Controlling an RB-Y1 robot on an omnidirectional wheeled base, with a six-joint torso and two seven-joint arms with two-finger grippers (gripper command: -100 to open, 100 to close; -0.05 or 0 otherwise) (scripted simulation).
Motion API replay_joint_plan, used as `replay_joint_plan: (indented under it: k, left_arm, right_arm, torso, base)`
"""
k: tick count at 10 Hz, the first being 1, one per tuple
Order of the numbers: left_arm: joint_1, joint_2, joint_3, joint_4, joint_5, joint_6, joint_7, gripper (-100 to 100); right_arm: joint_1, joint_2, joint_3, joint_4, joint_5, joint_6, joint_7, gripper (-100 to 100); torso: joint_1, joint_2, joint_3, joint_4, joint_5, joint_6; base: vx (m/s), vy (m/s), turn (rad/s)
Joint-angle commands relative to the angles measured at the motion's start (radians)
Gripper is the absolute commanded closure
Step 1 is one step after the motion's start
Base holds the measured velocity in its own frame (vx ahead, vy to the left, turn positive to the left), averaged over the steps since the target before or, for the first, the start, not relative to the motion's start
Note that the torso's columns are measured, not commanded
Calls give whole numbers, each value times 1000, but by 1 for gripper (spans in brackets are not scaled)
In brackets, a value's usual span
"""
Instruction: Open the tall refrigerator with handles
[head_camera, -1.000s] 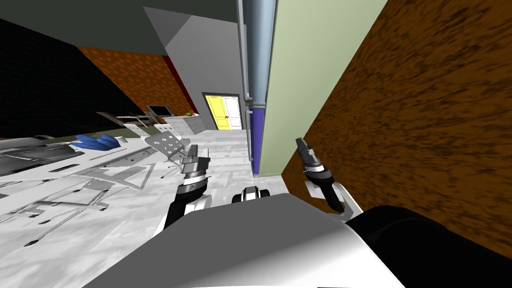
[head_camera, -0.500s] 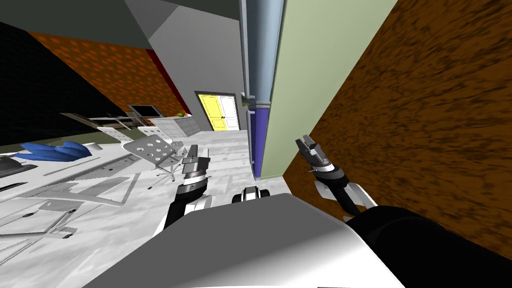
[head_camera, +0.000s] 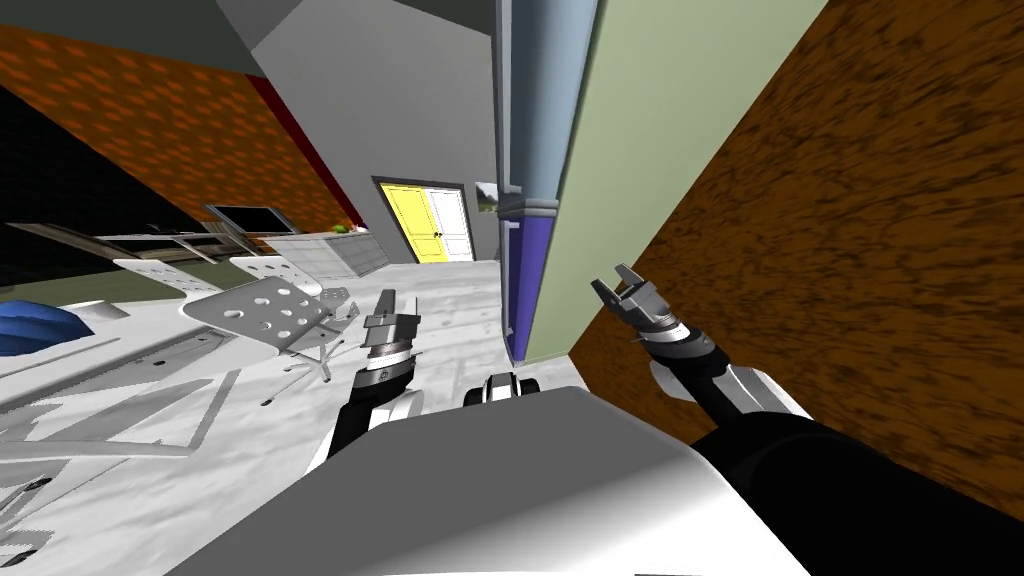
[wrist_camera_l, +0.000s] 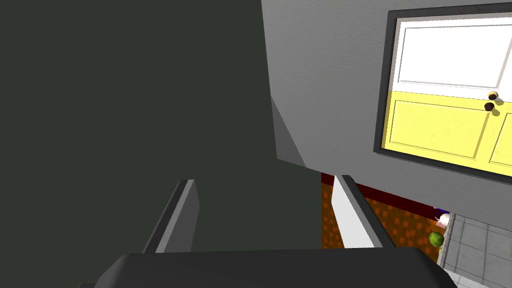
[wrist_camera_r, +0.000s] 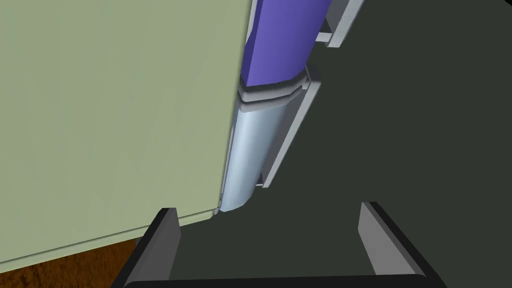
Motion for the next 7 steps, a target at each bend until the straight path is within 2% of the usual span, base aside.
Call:
replay_joint_plan:
  k: [1, 2, 3, 5, 6, 7]
  left_arm:
    - [0, 0, 0, 0, 0, 0, 0, 0]
    - [0, 0, 0, 0, 0, 0, 0, 0]
    - [0, 0, 0, 0, 0, 0, 0, 0]
    - [0, 0, 0, 0, 0, 0, 0, 0]
    - [0, 0, 0, 0, 0, 0, 0, 0]
    - [0, 0, 0, 0, 0, 0, 0, 0]
  right_arm:
    - [17, -37, -68, -6, 37, 0, 27, -100]
    - [27, -62, -97, -8, 62, 2, 44, -100]
    - [27, -62, -114, -8, 62, 2, 44, -100]
    - [47, -115, -181, -11, 111, 5, 78, -100]
    - [47, -115, -200, -11, 111, 5, 78, -100]
    - [57, -142, -235, -11, 135, 7, 95, -100]
  torso:
    - [0, 1, 0, 0, 0, 0]
    - [1, 1, 0, 0, 0, 0]
    - [5, -2, -1, -1, 1, 0]
    - [2, -2, -1, -1, 1, 0]
    - [2, -4, -3, -1, 1, 0]
    - [1, -1, -1, -1, 0, -1]
  base:
    - [90, 82, -131]
    - [129, 142, -183]
    - [112, 141, -63]
    - [150, 132, -171]
    - [131, 135, -52]
    - [119, 139, -97]
